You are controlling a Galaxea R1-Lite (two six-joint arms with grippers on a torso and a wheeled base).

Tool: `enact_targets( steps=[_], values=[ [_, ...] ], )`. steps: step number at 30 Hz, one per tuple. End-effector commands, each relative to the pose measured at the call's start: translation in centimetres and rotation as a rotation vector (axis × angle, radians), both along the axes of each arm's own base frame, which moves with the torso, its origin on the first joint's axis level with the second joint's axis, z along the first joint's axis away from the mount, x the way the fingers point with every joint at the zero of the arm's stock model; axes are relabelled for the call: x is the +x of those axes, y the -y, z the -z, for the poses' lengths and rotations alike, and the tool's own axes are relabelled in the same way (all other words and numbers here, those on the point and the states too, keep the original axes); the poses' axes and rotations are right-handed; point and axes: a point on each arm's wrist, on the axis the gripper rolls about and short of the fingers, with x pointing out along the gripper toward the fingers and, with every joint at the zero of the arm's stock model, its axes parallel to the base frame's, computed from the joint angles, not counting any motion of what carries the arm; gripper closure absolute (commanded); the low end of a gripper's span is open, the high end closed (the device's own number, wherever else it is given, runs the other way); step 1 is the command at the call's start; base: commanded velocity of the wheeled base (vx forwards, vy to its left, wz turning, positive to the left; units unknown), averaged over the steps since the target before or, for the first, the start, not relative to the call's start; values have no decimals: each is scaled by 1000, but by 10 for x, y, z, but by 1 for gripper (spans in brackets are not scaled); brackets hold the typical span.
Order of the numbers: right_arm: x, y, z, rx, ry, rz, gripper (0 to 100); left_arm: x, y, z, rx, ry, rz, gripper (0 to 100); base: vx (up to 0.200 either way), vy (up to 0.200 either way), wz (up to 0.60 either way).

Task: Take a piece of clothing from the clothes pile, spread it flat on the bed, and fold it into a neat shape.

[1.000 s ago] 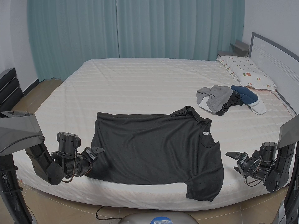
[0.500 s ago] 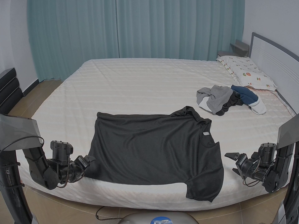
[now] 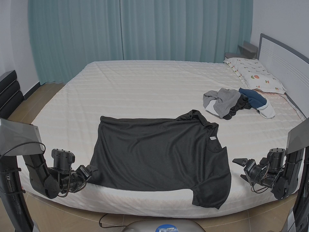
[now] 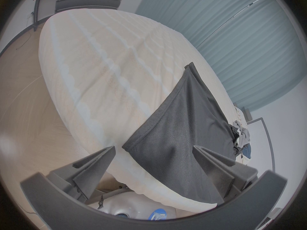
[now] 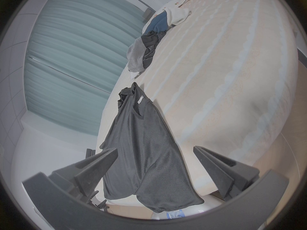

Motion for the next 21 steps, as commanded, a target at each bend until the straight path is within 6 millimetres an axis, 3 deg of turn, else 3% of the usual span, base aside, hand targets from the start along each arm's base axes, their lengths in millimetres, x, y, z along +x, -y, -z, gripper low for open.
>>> enact_targets(
  steps=[1, 4, 5, 14, 21],
  values=[
    [0, 0, -1, 0, 9, 0, 0, 0, 0, 3, 2, -10, 4, 0, 0, 0, 0],
    [0, 0, -1, -2, 9, -1, 0, 2, 1, 7, 15, -17, 19, 0, 0, 0, 0],
    [0, 0, 0, -5, 8, 1, 0, 2, 2, 9, 29, -20, 32, 100, 0, 0, 0],
    [-2, -2, 7, -48, -13, -27, 0, -4, -2, 9, 43, -40, 32, 100, 0, 0, 0],
    [-5, -3, 28, -200, -52, -124, 0, -14, -7, 6, 101, -47, 72, 100, 0, 0, 0]
  ],
)
